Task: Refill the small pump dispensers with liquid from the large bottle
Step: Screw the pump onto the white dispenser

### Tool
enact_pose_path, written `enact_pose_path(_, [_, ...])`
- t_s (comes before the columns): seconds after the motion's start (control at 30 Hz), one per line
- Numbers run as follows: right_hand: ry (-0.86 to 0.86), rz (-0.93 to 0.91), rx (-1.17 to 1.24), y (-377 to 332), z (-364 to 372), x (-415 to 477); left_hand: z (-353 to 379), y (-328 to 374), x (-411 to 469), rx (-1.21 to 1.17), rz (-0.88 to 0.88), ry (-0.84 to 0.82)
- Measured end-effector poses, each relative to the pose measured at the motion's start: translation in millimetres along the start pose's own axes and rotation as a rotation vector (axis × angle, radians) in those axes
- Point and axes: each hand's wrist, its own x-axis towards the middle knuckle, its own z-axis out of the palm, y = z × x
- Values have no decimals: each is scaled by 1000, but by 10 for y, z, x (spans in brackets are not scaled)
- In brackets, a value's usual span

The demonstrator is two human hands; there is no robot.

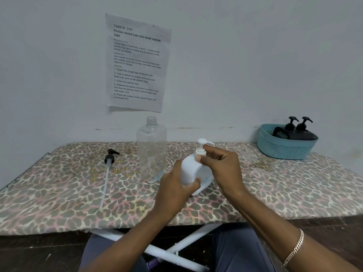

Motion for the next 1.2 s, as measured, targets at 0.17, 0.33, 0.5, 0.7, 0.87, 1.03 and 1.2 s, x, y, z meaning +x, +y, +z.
enact_pose_path(0.17, [-75,-39,-145,-31,-75,78,-14,-38,9,-63,5,-13])
enact_pose_path(0.33, [-293,-58,-461,-158,-257,203,-27,-47,72,-200,-10,-67])
enact_pose_path(0.5, [-450,-44,-630,-261,-395,232,-30,-83,82,-264,-26,-156])
enact_pose_path(0.7, [-459,-97,-672,-316,-438,218,-54,-69,80,-354,-28,-189])
enact_pose_path(0.87, [-531,-48,-743,-402,-496,218,-78,-78,113,-397,-65,-239])
enact_pose_path(1.03, [-608,-17,-855,-448,-589,247,-113,-37,149,-440,-61,-276])
enact_pose_path(1.2, [-578,-23,-860,-490,-657,277,-47,-5,240,-418,-54,-240])
